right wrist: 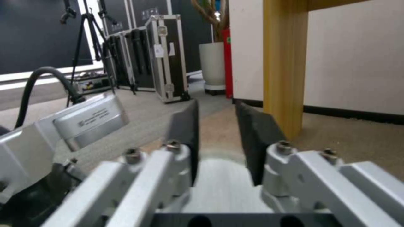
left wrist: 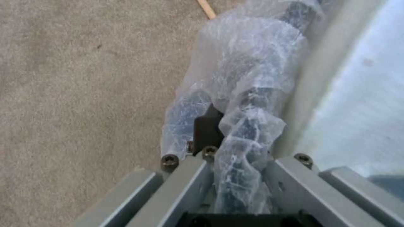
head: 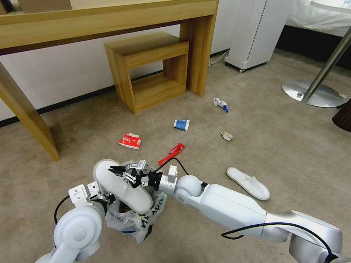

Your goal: Pick up the trash bin and place the garbage on the floor into it.

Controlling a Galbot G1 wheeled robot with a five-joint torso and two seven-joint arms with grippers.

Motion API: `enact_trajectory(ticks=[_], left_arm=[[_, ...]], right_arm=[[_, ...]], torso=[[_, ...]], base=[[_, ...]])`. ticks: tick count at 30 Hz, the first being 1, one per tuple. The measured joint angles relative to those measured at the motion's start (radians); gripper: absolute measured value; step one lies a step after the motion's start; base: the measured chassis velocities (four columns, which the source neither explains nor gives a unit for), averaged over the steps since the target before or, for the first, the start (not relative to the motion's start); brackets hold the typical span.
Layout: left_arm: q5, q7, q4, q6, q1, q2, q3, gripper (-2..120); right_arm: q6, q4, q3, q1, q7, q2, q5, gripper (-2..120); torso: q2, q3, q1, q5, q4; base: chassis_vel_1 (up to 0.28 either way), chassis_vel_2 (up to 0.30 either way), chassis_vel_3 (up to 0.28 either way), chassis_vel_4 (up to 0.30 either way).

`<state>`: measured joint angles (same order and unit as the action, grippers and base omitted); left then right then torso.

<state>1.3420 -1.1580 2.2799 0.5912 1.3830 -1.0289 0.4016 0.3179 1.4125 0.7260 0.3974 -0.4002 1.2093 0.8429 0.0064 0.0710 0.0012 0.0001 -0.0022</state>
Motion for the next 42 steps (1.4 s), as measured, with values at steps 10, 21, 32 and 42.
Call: enact_trajectory(ticks=[10, 21, 32, 42], left_arm=[[-0.006, 0.006, 0.009, 0.0, 0.007, 0.002, 0.002, 0], [-0.053, 0.029, 0.02, -0.003, 0.026, 0.009, 0.001, 0], [-0.091, 0.051, 0.039, 0.008, 0.041, 0.013, -0.018, 0], [-0.117, 0.071, 0.052, 0.013, 0.065, 0.005, -0.022, 0]], right_arm=[[-0.004, 0.028, -0.035, -0.008, 0.034, -0.009, 0.019, 61], [-0.054, 0.112, -0.341, 0.019, 0.171, -0.261, 0.043, 100], [-0.062, 0.148, -0.626, 0.386, 0.3, -0.397, -0.124, 100], [-0.049, 0.142, -0.765, 0.616, 0.321, -0.378, -0.222, 100]], torso=[[0.0, 0.0, 0.0, 0.0001, 0.0], [0.0, 0.0, 0.0, 0.0005, -0.0006], [0.0, 0.0, 0.0, 0.0, -0.0001], [0.0, 0.0, 0.0, -0.0002, 0.0]], base=[[0.0, 0.0, 0.0, 0.0], [0.0, 0.0, 0.0, 0.0], [0.0, 0.0, 0.0, 0.0], [0.0, 0.0, 0.0, 0.0]])
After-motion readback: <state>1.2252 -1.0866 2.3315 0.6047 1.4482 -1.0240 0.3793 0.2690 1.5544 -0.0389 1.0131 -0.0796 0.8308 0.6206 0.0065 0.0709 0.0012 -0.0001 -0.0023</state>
